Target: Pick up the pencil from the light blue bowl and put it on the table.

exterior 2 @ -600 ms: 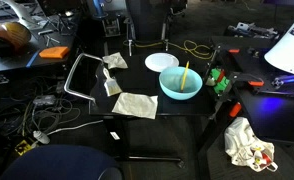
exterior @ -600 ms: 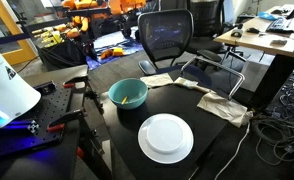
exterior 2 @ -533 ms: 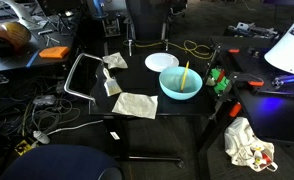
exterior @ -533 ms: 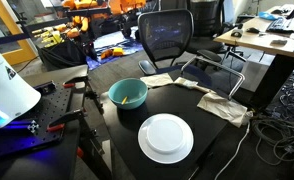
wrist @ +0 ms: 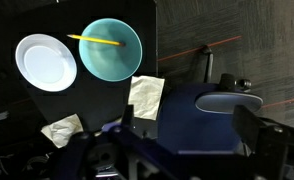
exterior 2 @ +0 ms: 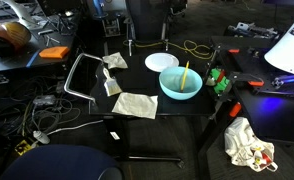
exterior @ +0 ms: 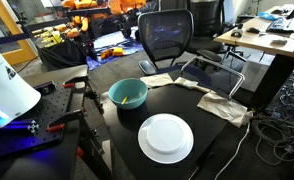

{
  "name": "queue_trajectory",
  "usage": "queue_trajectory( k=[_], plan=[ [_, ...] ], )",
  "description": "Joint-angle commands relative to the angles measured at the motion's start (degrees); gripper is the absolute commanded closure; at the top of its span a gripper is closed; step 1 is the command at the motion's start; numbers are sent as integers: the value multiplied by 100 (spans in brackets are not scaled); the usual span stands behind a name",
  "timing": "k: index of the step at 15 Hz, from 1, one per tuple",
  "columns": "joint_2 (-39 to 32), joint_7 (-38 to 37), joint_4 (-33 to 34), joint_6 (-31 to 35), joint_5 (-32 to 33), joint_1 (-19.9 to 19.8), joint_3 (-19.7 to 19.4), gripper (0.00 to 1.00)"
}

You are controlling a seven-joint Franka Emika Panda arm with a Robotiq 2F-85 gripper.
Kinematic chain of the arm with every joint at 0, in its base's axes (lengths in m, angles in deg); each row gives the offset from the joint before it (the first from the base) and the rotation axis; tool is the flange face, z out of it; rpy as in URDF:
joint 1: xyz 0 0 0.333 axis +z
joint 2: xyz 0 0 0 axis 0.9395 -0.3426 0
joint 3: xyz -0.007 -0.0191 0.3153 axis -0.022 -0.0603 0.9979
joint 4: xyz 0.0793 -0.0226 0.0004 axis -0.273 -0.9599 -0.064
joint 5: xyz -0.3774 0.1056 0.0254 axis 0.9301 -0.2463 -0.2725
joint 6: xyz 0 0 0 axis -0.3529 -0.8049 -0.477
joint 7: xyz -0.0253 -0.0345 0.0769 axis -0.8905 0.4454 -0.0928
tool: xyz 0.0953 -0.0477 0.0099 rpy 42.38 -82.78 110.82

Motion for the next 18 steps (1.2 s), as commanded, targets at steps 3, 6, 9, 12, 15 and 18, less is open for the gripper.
queue_trajectory(
  k=[3,6,9,12,15,18],
  plan=[
    [-204,420,-42,-150,584,-87,-230,0],
    [-503,1164,-103,-179,820,-27,-538,0],
    [-880,1821,-174,-140,1133,-25,-707,0],
    [-1212,2321,-250,10,1509,-10,-784,0],
    [-1456,2575,-329,79,1920,5,-739,0],
    [-1472,2463,-316,-35,1933,35,-763,0]
  ],
)
